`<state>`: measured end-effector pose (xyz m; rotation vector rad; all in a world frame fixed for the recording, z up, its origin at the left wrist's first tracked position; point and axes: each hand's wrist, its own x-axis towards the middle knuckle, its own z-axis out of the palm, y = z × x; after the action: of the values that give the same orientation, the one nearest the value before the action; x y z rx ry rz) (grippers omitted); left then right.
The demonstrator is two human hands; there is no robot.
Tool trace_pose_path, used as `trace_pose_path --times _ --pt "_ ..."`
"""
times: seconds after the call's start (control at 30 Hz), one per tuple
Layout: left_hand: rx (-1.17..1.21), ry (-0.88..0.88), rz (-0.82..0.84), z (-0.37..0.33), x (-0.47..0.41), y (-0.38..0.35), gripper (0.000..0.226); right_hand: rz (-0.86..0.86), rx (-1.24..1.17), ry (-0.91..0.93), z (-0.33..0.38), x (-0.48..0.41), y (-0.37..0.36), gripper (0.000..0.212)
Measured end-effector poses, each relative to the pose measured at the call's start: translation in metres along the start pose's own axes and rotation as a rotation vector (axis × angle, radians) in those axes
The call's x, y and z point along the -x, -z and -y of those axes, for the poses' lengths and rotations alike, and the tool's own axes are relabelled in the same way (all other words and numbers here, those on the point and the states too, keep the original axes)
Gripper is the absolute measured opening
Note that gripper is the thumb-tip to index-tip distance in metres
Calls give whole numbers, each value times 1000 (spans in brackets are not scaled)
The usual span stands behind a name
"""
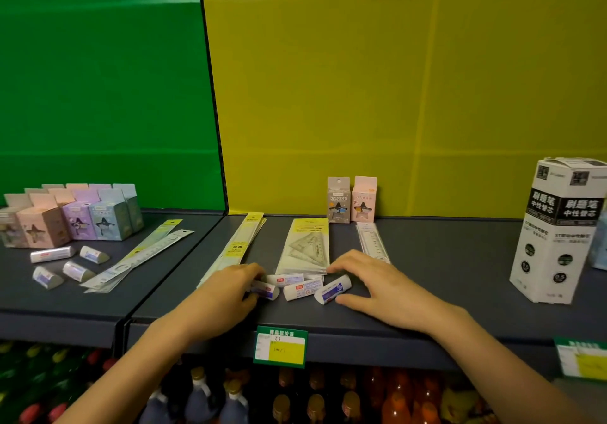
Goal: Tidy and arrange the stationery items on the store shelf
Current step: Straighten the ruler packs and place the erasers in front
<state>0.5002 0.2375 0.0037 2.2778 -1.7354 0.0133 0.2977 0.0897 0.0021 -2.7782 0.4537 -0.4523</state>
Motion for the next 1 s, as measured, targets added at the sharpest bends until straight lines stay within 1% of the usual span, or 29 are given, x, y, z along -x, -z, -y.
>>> trace_pose_path --times 0.1,0.27,0.33,0.43,0.5,0.6,0.73,0.87,0.93,1.0 --pt "-119 -63 -44 -3 2 2 30 -16 80 32 2 -1 -2 33" --pt "-302 -109 -4 -6 9 3 32 40 92 62 1 0 1 27" --pt "-265 -116 -44 -4 13 5 28 24 48 72 3 1 1 22" --pt "-170 -140 -129 -10 13 9 24 22 9 127 12 -4 -1 22" --pt "-142 -157 -136 -16 7 7 24 38 17 148 18 -8 -3 21" --pt "-152 -154 -106 -24 0 0 24 46 69 147 22 -10 -7 22" --pt "-225 -125 -70 -27 -4 -4 24 38 119 124 19 -6 -5 21" --pt "-299 -110 48 -29 -9 -4 26 81 141 93 18 -1 0 24" --pt "-290 -87 108 -35 -12 -1 26 119 214 89 17 -1 1 26" --pt "-279 -69 158 -40 -15 2 28 135 286 82 19 -2 0 23"
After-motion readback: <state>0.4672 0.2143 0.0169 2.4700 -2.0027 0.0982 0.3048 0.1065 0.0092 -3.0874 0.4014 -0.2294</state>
